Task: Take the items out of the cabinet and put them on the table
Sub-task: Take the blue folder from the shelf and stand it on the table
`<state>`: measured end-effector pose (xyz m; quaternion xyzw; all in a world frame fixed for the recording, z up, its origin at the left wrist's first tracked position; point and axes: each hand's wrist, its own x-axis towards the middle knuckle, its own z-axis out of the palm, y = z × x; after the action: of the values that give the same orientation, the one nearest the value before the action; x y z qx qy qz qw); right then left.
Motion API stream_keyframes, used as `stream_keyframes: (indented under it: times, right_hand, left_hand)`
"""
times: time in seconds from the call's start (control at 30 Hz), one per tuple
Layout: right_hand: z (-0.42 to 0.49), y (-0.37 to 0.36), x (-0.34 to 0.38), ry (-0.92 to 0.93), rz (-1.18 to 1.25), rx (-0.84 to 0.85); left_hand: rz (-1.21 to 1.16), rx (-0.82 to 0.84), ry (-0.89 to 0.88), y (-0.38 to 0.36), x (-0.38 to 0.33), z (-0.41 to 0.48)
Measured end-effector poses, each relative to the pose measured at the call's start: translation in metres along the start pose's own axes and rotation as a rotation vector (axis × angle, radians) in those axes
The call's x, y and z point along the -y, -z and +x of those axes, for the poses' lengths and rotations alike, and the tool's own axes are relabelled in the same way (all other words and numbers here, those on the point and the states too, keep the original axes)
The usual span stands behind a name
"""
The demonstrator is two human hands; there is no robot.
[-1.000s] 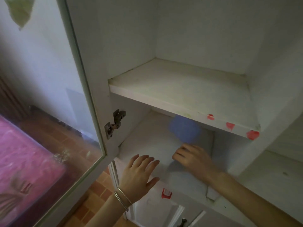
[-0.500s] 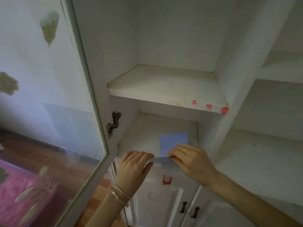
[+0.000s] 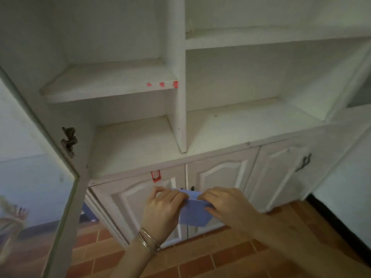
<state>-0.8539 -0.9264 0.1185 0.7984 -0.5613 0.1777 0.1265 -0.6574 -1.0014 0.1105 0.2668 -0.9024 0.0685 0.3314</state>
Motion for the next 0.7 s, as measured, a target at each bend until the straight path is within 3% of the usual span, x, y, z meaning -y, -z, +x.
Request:
stream_keyframes:
  times: [0.27, 0.43, 0.53, 0.7]
  right_hand:
    - [-0.136, 0.051, -0.030, -0.323, -0.139, -0.069]
    - [-0.245, 0.081, -0.060, -0.478, -0.266, -0.263]
    - [-0.325, 0.103, -0.076, -0.637, -0.284, -0.210]
    - [-0.428, 0.158, -0.097, -0.698, -0.423, -0.064]
  left_hand:
    - [-0.274, 0.097, -0.224, -0.049, -0.126, 0.039]
    - [-0.413, 0.133, -0.397, -0.090, -0.232, 0.059]
    - [-0.476, 0.150, -0.507, -0.110, -0.306, 0.073]
    - [-0.550, 0.201, -0.659, -0.140, -0.425, 0.087]
